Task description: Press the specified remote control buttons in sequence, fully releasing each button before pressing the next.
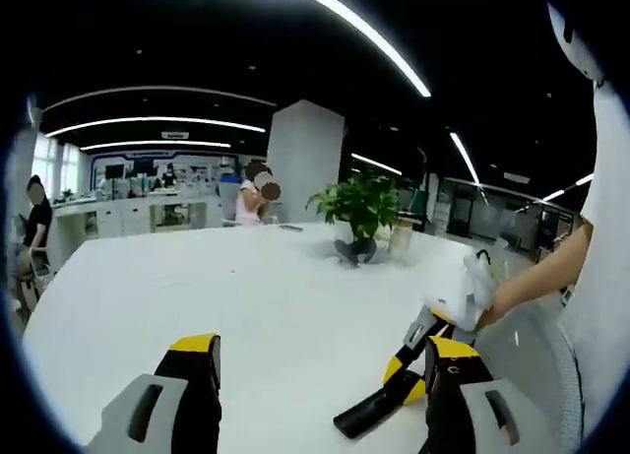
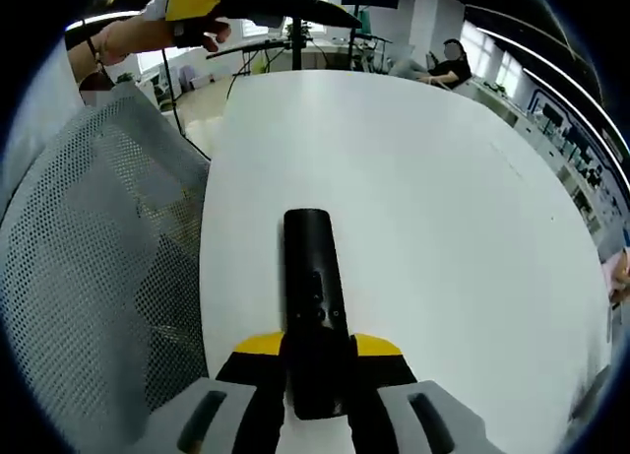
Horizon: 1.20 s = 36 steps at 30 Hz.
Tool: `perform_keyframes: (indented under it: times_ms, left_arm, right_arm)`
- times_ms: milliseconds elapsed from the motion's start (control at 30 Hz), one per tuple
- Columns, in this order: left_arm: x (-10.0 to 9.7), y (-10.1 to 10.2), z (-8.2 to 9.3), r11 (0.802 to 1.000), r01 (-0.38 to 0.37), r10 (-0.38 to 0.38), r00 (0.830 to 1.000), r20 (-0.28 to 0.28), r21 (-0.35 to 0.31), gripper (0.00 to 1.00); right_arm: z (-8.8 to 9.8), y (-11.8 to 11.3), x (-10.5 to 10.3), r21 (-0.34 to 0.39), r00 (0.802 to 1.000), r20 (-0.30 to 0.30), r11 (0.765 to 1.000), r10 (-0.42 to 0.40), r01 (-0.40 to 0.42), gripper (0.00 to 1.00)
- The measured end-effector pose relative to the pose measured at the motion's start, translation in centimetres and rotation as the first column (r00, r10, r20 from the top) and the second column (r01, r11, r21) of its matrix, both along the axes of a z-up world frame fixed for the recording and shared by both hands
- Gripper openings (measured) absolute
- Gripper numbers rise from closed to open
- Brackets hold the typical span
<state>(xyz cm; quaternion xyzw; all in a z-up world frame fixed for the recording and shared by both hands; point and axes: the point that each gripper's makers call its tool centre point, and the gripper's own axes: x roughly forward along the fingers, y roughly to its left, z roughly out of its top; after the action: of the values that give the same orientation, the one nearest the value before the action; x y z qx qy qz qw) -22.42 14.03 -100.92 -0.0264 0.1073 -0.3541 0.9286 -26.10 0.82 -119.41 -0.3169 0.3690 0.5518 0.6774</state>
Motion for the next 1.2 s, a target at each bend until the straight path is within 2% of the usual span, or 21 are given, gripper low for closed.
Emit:
perform_keyframes:
  times_ms: [100,133,233,333,367,433,767,1000,1200]
  left_arm:
    - [-0.2,0.8,2.2,0.997,-0.034,0.038,0.998,0.057,-0.063,0.96]
    - [-0.5,0.9,2.7,0.997,-0.034,0.039,0.997,0.07,-0.071,0.99]
    - [-1.0,1.1,3.4,0.997,-0.043,0.048,0.996,0.081,-0.064,0.99]
    - [-1.2,1.5,3.4,0.998,-0.06,0.063,0.994,0.09,-0.036,0.99]
    - [-1.0,2.4,2.5,0.997,-0.067,0.07,0.994,0.089,-0.036,0.99]
    - [-1.2,2.6,2.4,0.996,-0.08,0.083,0.993,0.085,-0.04,0.99]
    - [-2.0,3.7,3.0,0.988,-0.141,0.145,0.986,0.077,-0.061,0.98]
    - [-2.4,4.0,3.2,0.986,-0.156,0.161,0.984,0.074,-0.063,0.98]
    - [-2.5,4.1,3.3,0.983,-0.166,0.171,0.983,0.06,-0.079,0.98]
  right_arm:
    - [0.0,0.0,0.2,-0.004,1.0,-0.001,1.0,0.003,-0.003,0.2]
    - [0.0,-0.1,0.4,-0.009,1.0,0.003,1.0,0.009,-0.009,0.2]
    - [-0.1,-0.2,0.9,-0.023,1.0,0.01,1.0,0.017,-0.017,0.2]
    - [-0.1,-0.3,1.7,-0.03,1.0,0.012,0.999,0.022,-0.022,0.2]
    - [-0.1,-0.4,2.0,-0.032,1.0,0.008,0.999,0.022,-0.021,0.2]
    - [-0.1,-0.5,2.6,-0.046,0.999,0.013,0.999,0.03,-0.029,0.2]
    - [0.0,-1.0,5.8,-0.07,1.0,0.019,0.997,0.022,-0.021,0.2]
    - [0.2,-1.3,8.1,-0.081,1.0,0.024,0.997,0.012,-0.01,0.2]
    - [0.1,-1.6,9.4,-0.087,1.0,0.006,0.996,-0.004,0.004,0.2]
